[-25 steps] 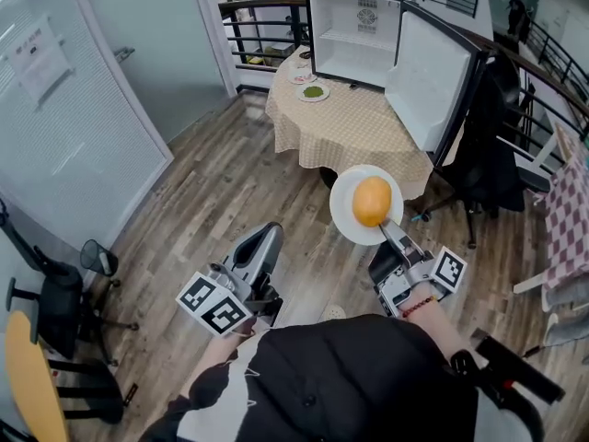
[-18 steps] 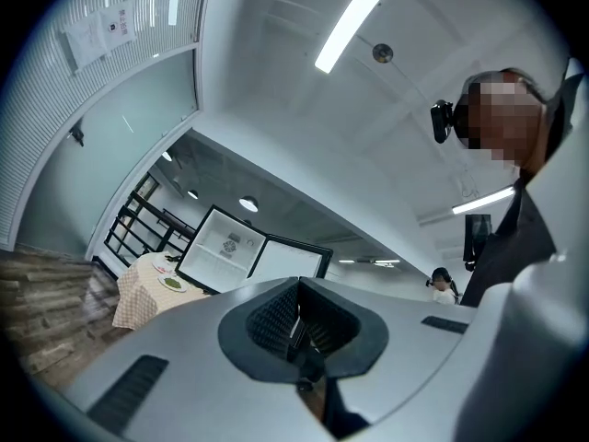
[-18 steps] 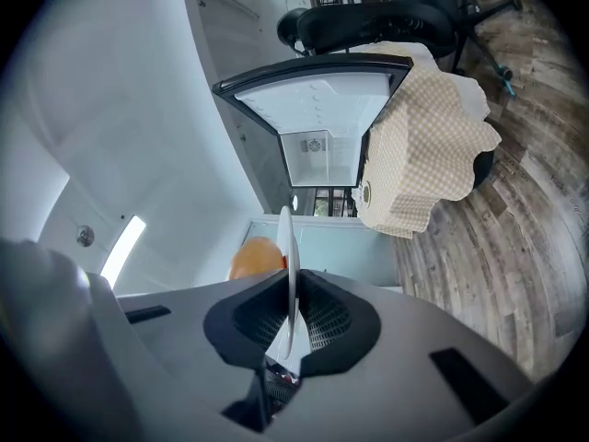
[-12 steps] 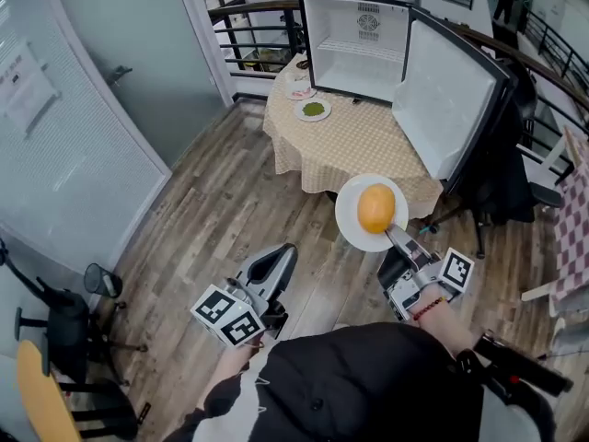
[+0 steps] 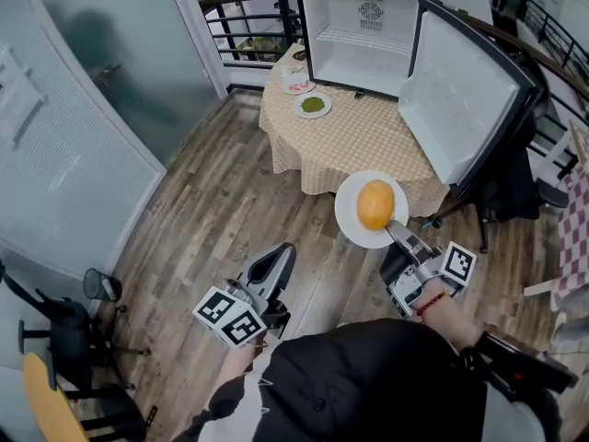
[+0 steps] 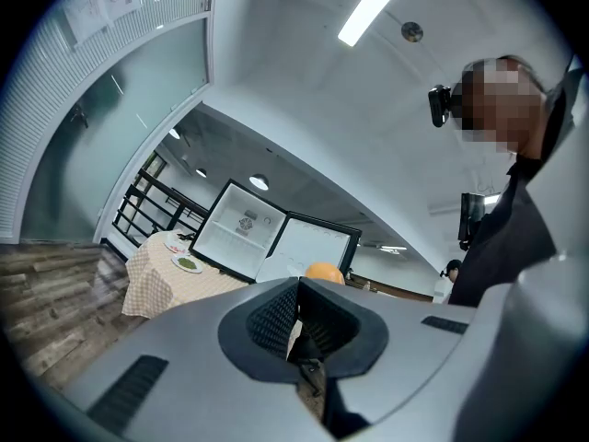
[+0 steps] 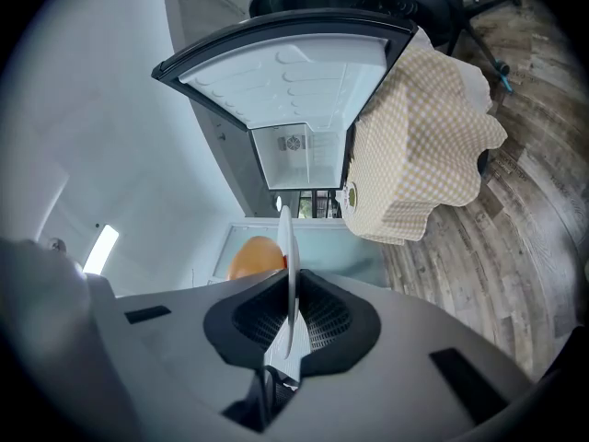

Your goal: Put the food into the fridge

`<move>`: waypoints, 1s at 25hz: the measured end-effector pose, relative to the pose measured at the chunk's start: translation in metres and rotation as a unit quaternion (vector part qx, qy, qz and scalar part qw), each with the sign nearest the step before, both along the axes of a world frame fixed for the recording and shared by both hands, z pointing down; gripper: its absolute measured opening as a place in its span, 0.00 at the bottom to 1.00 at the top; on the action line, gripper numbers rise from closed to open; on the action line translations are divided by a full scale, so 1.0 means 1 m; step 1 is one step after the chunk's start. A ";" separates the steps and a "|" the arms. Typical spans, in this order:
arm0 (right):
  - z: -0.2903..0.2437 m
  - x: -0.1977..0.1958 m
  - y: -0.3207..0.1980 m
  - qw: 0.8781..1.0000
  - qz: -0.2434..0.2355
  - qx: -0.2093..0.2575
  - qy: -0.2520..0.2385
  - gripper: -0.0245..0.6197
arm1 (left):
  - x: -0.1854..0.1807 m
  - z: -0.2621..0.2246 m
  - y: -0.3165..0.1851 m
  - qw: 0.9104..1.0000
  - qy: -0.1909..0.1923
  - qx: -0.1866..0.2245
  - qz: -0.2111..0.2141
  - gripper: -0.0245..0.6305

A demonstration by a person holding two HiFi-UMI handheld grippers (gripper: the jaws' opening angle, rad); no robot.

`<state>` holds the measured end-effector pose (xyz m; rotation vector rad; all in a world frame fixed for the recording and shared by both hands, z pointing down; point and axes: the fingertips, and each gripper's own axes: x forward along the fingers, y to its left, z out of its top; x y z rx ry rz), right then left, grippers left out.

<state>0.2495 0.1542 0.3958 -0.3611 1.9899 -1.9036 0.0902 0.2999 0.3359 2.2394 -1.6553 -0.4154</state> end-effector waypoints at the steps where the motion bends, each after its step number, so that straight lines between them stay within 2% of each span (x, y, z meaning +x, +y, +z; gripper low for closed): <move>1: 0.001 -0.002 -0.003 1.000 0.001 -0.001 0.001 0.09 | -0.002 0.001 -0.003 1.000 -0.003 0.000 0.003 0.06; 10: 0.004 -0.029 -0.017 0.999 0.031 -0.002 -0.014 0.09 | -0.042 -0.008 -0.027 1.000 -0.006 0.019 0.022 0.06; 15: 0.007 -0.055 -0.018 0.997 0.077 -0.009 -0.020 0.09 | -0.073 -0.010 -0.048 0.997 -0.017 0.018 0.074 0.06; 20: 0.008 -0.101 -0.033 0.991 0.132 -0.008 -0.032 0.09 | -0.126 -0.013 -0.078 0.991 -0.028 0.016 0.133 0.06; 25: 0.006 -0.118 -0.037 0.987 0.155 0.001 -0.034 0.09 | -0.142 -0.016 -0.094 0.986 -0.029 0.023 0.162 0.06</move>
